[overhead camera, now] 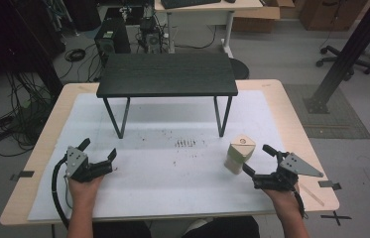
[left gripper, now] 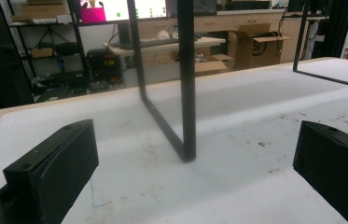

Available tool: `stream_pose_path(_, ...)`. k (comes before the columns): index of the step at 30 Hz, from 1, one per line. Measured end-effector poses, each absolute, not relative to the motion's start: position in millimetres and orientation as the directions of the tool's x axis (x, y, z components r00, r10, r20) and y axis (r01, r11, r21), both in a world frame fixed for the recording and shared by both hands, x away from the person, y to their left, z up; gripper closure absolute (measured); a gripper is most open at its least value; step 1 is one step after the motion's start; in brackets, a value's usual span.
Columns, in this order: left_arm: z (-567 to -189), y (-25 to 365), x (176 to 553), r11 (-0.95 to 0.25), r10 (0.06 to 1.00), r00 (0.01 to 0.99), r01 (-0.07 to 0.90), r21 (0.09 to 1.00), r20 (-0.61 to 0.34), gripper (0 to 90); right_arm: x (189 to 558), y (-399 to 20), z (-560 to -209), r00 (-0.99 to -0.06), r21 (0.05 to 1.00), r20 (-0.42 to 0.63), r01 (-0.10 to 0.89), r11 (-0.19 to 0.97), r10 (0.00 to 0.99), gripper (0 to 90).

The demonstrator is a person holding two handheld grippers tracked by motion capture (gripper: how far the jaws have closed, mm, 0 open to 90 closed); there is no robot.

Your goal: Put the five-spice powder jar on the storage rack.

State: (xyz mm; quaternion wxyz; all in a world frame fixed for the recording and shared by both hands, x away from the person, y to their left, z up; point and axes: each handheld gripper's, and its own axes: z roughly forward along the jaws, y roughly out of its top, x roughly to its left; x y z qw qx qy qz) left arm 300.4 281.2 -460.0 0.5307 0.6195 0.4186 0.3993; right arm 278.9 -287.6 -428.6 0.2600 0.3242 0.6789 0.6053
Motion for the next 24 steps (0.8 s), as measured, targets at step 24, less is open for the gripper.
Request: stream_pose_path(24, -460, 281, 300, -0.082, 0.941, 0.334, 0.091, 0.992, 0.047, 0.4, 293, -272, -438, -0.665, 0.987, 0.059, 0.149, 0.055, 0.745, 0.0)
